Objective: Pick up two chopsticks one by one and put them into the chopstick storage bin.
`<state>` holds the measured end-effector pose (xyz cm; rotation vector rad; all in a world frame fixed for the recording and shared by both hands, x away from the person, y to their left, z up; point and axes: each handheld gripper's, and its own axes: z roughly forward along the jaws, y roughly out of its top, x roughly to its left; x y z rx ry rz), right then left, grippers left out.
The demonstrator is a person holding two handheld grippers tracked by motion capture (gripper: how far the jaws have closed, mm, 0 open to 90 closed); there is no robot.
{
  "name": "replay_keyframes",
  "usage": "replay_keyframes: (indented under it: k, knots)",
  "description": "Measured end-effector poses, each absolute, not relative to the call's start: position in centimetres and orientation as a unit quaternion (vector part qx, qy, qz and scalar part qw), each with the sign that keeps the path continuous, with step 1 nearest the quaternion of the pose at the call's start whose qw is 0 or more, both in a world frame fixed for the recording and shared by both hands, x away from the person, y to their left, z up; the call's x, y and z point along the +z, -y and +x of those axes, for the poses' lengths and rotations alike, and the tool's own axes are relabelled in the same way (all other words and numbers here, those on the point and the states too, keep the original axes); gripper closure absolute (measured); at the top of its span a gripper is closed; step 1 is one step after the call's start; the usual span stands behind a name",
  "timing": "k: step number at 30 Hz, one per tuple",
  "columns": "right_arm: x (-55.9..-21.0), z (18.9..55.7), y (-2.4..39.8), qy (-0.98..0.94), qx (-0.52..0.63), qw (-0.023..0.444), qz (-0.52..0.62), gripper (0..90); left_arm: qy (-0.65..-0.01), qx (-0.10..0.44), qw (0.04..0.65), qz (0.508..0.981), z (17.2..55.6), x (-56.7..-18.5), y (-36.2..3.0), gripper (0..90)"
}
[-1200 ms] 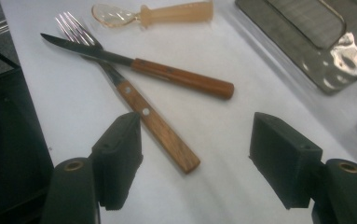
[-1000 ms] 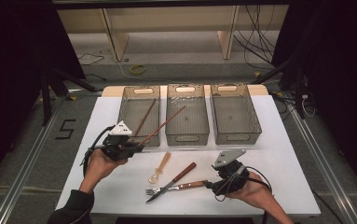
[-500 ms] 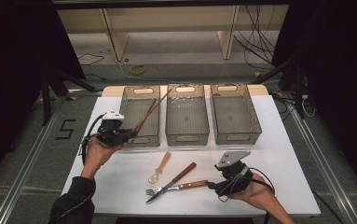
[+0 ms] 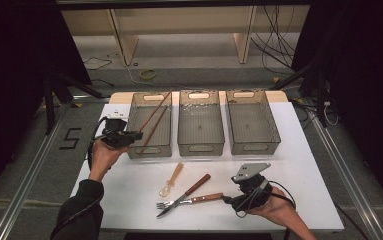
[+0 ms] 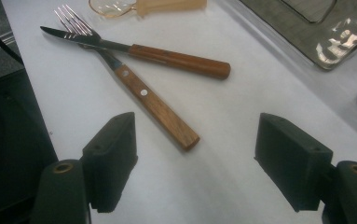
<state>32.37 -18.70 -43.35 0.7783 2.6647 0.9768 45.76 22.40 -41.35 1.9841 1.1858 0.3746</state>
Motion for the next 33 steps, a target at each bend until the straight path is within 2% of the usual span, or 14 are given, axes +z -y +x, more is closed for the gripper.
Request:
replay_keyframes:
  k: [33]
  knots:
    - [-43.5, 32.3, 18.8, -0.903, 0.329, 0.095, 0.261, 30.2, -0.531, 0.128, 0.341, 0.765, 49.6, -42.9, -22.5, 81.9]
